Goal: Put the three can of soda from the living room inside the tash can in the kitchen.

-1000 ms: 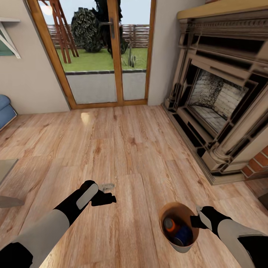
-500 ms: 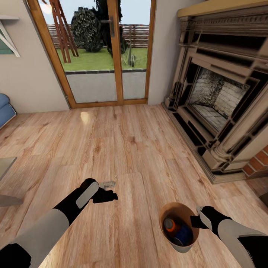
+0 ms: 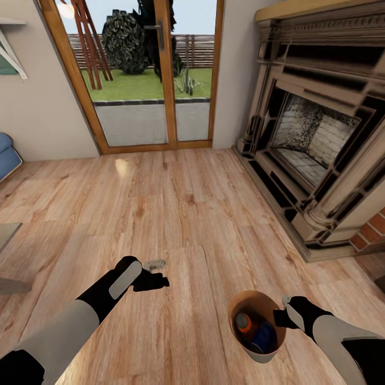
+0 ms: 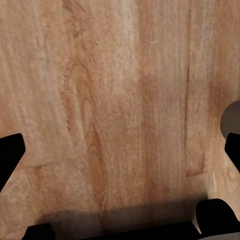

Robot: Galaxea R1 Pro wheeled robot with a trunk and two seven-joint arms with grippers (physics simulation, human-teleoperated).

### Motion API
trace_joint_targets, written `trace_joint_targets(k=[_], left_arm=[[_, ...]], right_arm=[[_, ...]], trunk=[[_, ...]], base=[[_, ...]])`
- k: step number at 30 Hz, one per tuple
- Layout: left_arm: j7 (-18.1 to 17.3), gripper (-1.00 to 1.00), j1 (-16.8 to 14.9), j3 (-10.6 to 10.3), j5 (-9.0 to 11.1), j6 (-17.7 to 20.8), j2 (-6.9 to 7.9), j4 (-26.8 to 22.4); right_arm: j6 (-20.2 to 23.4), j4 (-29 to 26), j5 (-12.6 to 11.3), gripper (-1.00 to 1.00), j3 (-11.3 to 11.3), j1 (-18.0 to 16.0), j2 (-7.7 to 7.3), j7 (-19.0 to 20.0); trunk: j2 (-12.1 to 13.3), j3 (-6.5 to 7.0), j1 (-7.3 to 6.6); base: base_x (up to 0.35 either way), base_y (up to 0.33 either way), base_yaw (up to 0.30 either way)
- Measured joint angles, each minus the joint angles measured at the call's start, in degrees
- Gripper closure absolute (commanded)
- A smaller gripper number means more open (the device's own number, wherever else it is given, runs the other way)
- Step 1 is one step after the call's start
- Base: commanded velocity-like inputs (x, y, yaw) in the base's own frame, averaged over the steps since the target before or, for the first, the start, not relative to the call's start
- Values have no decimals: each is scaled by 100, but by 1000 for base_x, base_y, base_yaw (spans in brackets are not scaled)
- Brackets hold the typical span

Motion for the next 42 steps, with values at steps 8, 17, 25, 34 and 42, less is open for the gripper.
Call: trace_joint_targets(k=[8, 17, 25, 34, 42], left_arm=[[0, -100, 0, -1, -1, 0, 0, 0], [0, -100, 1, 0, -1, 0, 1, -1], [0, -100, 1, 0, 0, 0, 1, -17], [0, -100, 0, 5, -1, 0, 7, -217], [-7, -100, 0, 0, -7, -1, 16, -468]], right_arm=[[0, 0, 6, 100, 2, 1, -2, 0], [43, 18, -53, 100, 56, -5, -8, 4], [63, 17, -55, 100, 55, -4, -11, 6], [-11, 0, -30, -100, -22, 18, 3, 41], [-5, -8, 13, -100, -15, 36, 14, 40]], trunk=[[-279, -125, 153], [-602, -268, 189], [-682, -304, 193], [-681, -305, 413], [-682, -305, 373]], base=[[0, 0, 0], [0, 0, 0], [0, 0, 0], [0, 0, 0], [0, 0, 0]])
